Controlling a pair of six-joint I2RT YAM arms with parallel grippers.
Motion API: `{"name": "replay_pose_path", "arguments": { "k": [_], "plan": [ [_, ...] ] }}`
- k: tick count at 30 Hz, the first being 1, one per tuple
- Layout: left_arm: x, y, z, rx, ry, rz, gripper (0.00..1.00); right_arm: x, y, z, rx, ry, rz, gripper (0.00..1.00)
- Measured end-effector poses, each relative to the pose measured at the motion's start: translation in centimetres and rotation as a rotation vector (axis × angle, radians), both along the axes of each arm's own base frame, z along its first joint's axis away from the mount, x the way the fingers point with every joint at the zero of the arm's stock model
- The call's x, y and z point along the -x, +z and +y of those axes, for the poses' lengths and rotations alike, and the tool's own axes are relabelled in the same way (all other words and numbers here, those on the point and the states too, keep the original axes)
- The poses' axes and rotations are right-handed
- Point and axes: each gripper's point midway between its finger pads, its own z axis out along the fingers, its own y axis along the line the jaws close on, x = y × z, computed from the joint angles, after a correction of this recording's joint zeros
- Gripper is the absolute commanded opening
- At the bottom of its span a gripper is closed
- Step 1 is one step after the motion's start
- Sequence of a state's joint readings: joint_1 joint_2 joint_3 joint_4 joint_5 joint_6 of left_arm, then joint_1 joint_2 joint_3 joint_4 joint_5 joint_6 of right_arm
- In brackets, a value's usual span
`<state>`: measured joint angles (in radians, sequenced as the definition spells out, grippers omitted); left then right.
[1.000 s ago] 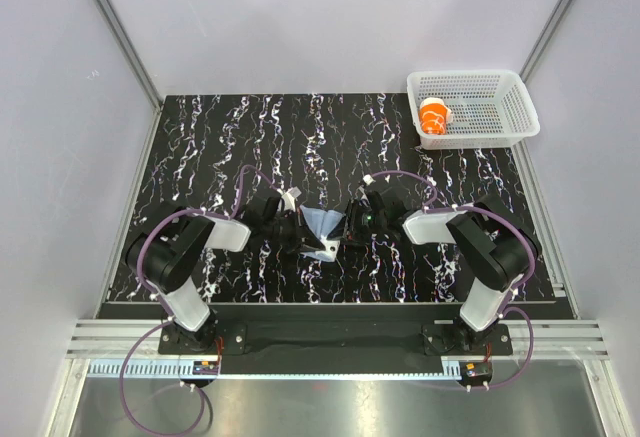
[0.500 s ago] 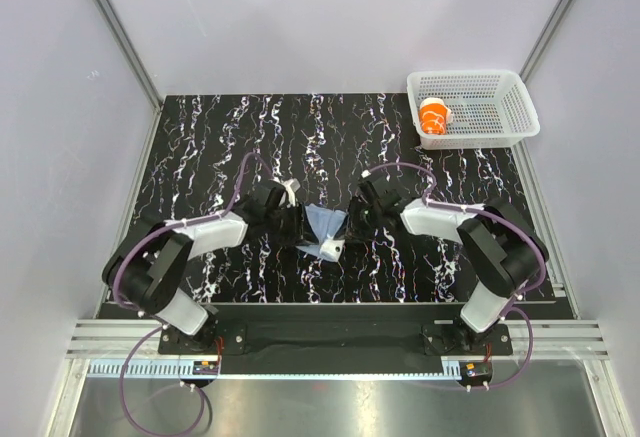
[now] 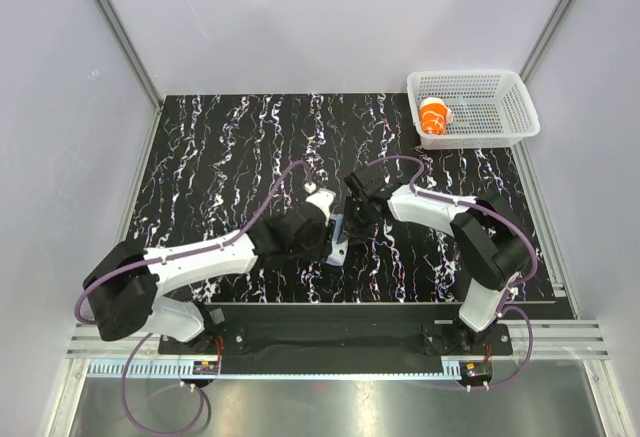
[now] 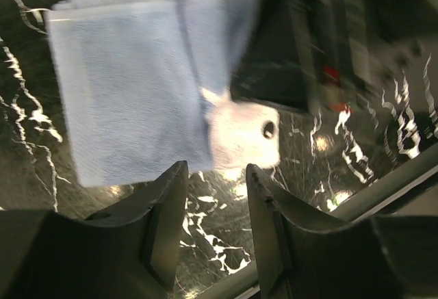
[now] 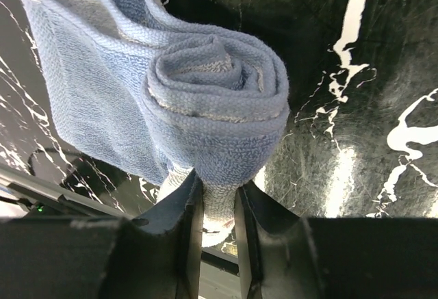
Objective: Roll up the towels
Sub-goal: Roll the towel
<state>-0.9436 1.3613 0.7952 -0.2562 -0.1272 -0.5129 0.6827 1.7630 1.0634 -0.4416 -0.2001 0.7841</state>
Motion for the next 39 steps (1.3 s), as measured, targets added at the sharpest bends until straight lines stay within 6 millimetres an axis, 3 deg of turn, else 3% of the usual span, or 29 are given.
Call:
{"name": "replay_pose_path", "arguments": {
  "k": [5, 17, 23, 39],
  "plan": [
    [1.8, -0.2, -1.7, -0.083, -0.068, -0.081, 0.49, 0.2, -0.1, -0.1, 0.028, 0.004, 0.021, 0.29],
    [2.3, -3.0, -4.7, -0.239, -0.111, -0.141, 0.52, 0.7, 0.0, -0.4, 0.048, 0.006, 0.047, 0.32],
    [2.1, -4.5, -4.5, -0.293, -0.103, -0.145, 0.52, 0.9, 0.1, -0.4, 0.041, 0.017, 0.062, 0.33],
    [1.7, -5.8, -4.0, -0.303, -0.047, -0.181, 0.52, 1.9, 0.8, 1.0, -0.050, 0.078, 0.117, 0.36]
  ]
}}
